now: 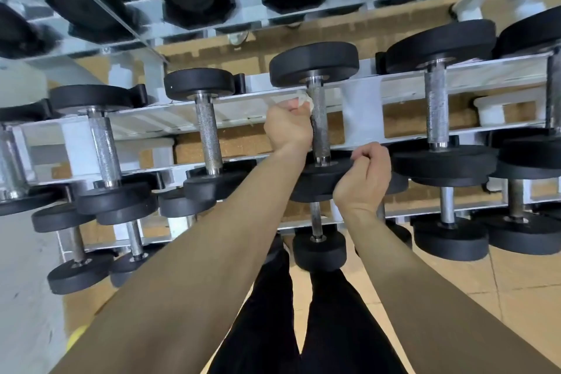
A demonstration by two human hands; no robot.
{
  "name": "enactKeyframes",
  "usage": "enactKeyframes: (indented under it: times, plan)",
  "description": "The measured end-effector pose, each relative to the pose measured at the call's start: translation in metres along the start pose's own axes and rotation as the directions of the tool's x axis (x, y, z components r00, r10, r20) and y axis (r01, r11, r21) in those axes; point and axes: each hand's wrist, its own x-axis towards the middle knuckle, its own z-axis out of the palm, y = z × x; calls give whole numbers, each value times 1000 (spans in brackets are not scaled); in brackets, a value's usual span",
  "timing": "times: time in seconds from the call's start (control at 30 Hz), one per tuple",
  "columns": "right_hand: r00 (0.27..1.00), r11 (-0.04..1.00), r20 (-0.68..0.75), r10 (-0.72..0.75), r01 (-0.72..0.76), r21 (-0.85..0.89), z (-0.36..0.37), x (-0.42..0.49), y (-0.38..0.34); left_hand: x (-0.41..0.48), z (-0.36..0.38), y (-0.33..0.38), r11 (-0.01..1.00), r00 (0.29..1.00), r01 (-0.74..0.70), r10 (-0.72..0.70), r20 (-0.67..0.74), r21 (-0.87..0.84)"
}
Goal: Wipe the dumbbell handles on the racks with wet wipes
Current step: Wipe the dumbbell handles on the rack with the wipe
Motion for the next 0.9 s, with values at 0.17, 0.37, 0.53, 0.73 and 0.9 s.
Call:
enactKeyframes:
  times: [0.17, 0.37, 0.53, 0.73, 0.9]
  plan:
    - [999, 999, 0, -32, 32, 19, 0, 0, 0, -34, -26, -28, 921, 982, -165, 121, 143, 354]
    - [998, 997, 49, -35, 38, -60, -4, 0, -4, -48, -29, 4, 735, 966, -246, 136, 218, 632]
    - [970, 917, 243, -5, 101, -386, -22, 3, -22, -91, -39, -4, 891, 977, -213, 189, 99, 400]
    - [839, 995, 542, -56, 89, -36, -68, -12, -56, -129, -69, -15, 988, 977, -50, 78, 198, -146]
    - [705, 942, 694, 149, -314, 116, -95, -22, -85, -153, -88, -11, 894, 900, 126, 79, 429, -429]
